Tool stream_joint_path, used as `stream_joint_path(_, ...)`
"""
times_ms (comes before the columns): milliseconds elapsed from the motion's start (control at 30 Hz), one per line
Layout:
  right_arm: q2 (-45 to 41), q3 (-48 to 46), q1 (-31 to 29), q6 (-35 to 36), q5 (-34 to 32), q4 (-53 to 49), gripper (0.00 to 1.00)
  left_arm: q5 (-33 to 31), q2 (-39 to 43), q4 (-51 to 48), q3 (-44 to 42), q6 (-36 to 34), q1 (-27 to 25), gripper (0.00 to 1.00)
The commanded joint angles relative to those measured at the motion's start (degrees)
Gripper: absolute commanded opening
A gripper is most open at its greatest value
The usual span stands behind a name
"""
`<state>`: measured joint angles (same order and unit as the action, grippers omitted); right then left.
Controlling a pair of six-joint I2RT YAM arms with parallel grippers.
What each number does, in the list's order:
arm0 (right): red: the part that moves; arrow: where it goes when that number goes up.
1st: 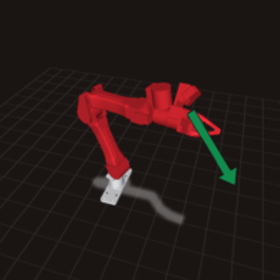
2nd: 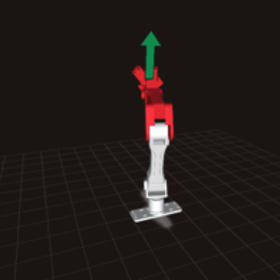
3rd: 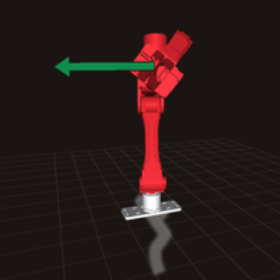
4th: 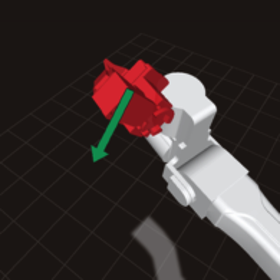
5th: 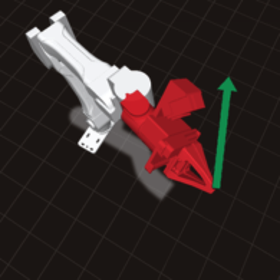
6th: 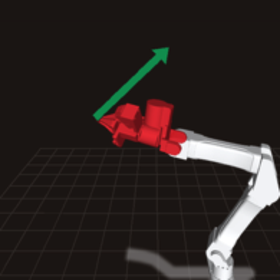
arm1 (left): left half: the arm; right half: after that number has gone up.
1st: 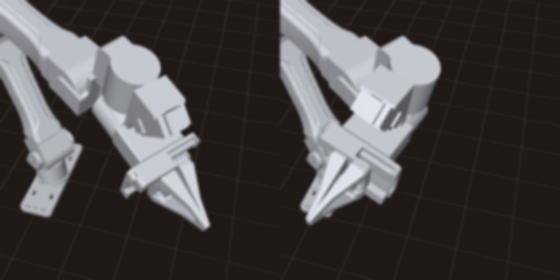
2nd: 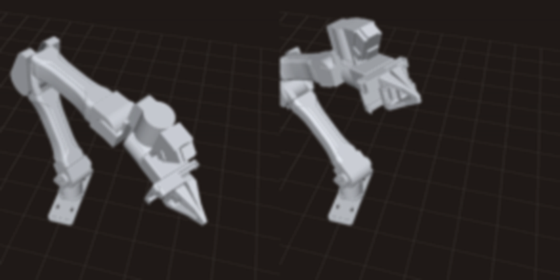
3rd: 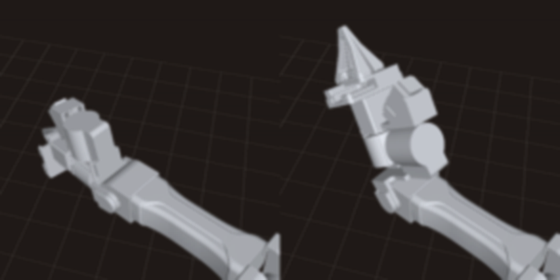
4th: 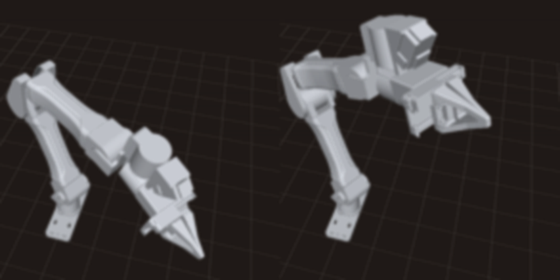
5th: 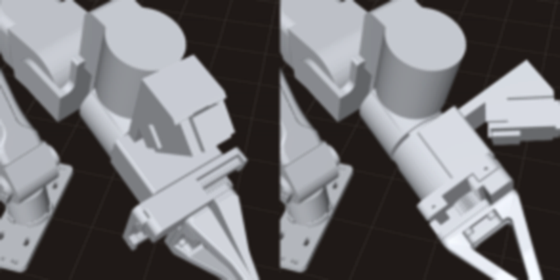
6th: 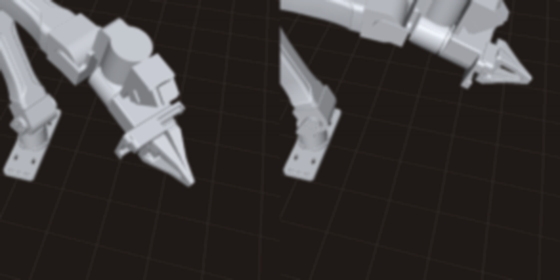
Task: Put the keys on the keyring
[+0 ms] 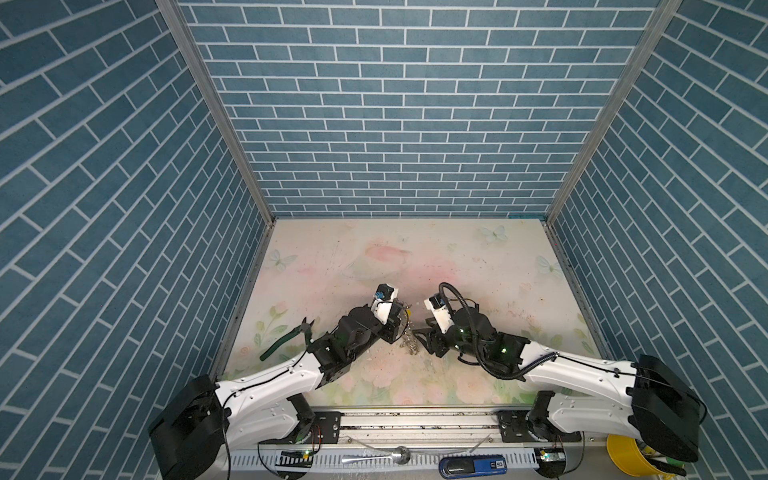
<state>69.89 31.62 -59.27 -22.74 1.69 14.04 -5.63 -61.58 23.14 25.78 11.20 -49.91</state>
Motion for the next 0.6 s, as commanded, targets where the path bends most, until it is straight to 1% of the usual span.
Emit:
stream_joint_path(0,3.82,1.12,-0.84,-2.31,-0.80,7.68,0.56,-1.38,-0.25,1.21,2.24,2.14,0.00,0.00)
stream_joint_path(167,7.91,2.58,-0.82,0.21,-4.15,7.78,0.49,-0.17,-0.69,2.46,2.28,3.55,0.03,0.00)
stream_joint_path(267,9.24,2.84,-0.83,0.51,-5.72,7.86,0.41,-0.10,-0.75,2.51,2.35,4.25,-0.01,0.00)
stream_joint_path(367,10.92,3.56,-0.83,0.77,-5.31,8.10,0.34,-0.10,-0.94,2.70,2.42,4.96,-0.01,0.00)
stream_joint_path(567,12.95,3.79,-1.11,2.67,-3.19,11.77,0.24,0.41,-1.25,1.89,3.22,5.80,0.00,0.00)
